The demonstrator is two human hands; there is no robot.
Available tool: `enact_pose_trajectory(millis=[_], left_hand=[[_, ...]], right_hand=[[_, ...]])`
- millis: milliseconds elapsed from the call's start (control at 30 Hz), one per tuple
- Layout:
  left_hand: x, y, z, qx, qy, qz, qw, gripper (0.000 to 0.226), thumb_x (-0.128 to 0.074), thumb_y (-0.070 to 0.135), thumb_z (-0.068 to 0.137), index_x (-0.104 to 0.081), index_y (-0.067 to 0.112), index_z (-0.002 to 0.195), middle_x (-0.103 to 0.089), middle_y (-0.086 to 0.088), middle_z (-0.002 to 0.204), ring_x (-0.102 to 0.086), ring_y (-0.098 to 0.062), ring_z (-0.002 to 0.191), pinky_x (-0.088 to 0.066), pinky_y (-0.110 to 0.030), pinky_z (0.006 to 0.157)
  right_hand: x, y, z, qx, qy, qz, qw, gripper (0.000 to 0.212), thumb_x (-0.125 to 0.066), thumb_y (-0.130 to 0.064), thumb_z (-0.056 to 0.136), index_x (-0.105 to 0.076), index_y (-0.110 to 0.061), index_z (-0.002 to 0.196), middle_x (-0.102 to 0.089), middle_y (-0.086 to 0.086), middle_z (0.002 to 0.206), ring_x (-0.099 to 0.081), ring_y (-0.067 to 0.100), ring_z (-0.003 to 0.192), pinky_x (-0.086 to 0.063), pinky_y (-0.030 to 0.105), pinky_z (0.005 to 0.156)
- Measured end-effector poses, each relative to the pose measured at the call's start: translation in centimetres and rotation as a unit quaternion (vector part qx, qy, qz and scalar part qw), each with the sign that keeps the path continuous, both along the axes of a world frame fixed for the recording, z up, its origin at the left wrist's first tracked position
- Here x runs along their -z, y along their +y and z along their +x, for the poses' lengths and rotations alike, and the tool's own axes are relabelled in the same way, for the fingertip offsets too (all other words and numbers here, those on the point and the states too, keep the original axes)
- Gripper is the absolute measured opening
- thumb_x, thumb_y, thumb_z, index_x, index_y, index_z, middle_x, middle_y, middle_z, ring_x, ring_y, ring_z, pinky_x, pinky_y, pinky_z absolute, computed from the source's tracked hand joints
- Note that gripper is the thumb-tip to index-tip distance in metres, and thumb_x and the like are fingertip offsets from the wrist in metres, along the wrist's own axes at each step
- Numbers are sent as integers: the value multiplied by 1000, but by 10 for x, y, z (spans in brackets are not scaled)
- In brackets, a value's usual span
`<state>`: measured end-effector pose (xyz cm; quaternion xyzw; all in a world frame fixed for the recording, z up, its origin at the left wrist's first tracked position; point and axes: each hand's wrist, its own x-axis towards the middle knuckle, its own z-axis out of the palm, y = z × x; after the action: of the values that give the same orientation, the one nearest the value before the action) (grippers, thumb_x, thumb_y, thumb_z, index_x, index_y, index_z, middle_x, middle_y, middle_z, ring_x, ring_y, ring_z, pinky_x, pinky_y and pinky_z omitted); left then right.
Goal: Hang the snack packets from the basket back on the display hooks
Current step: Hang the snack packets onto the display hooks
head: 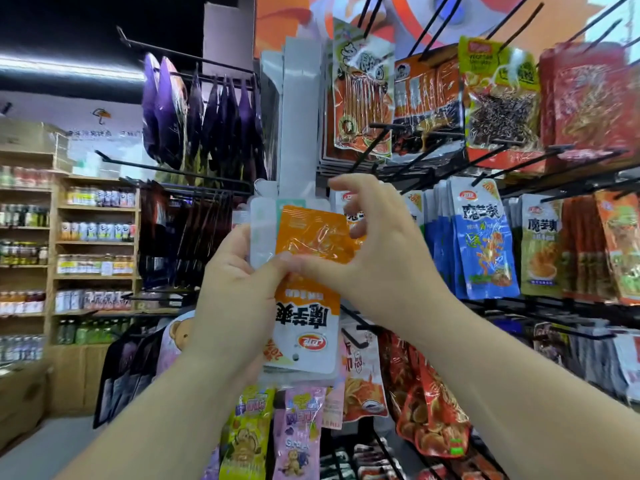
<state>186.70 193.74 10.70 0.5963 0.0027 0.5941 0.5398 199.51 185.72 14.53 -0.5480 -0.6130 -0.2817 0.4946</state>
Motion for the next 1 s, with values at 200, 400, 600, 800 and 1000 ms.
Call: enact_pose_trajectory(millis=[200,400,600,800,1000], left_hand=[[-3,-7,0,24,-4,3,1000,27,-55,-2,102,-66,18,117,-80,-11,99,-78,-28,80,-64,-39,61],[0,-4,2,39,11,-22,999,32,-64,-2,95,-63,16,122,-80,-8,105,-79,-23,84,-62,-33,61],[5,-2,5,27,-3,-38,999,34,-66,-3,94,-66,20,119,-80,-4,107,-79,-24,91,-64,-36,64],[-3,4,3,-18,-29,-31,999,32,-63,-4,97,-65,20,118,-81,-5,105,-79,-25,90,-66,-43,68],[-8,1,8,-25,-17,17,999,30,-66,-4,95,-67,18,115,-81,-6,102,-79,-26,89,-66,-42,67]], right_hand=[[-14,-6,12,-103,107,-143,979,100,-94,-36,70,-37,-42,152,-72,-9,107,-73,5,78,-59,22,62],[-10,-1,20,-70,152,-13,986,42,-93,-28,75,-58,-30,98,-72,-3,88,-68,8,59,-56,28,50],[-8,-7,27,-161,309,85,934,36,-89,-17,80,-60,-9,101,-75,10,91,-76,29,77,-63,42,55],[3,-18,35,-97,219,36,970,80,-94,-22,72,-44,-53,126,-69,-6,100,-70,4,81,-62,26,66],[-1,-26,27,77,16,-41,996,53,-84,-50,77,-60,-42,124,-57,-20,104,-55,3,98,-49,28,83]])
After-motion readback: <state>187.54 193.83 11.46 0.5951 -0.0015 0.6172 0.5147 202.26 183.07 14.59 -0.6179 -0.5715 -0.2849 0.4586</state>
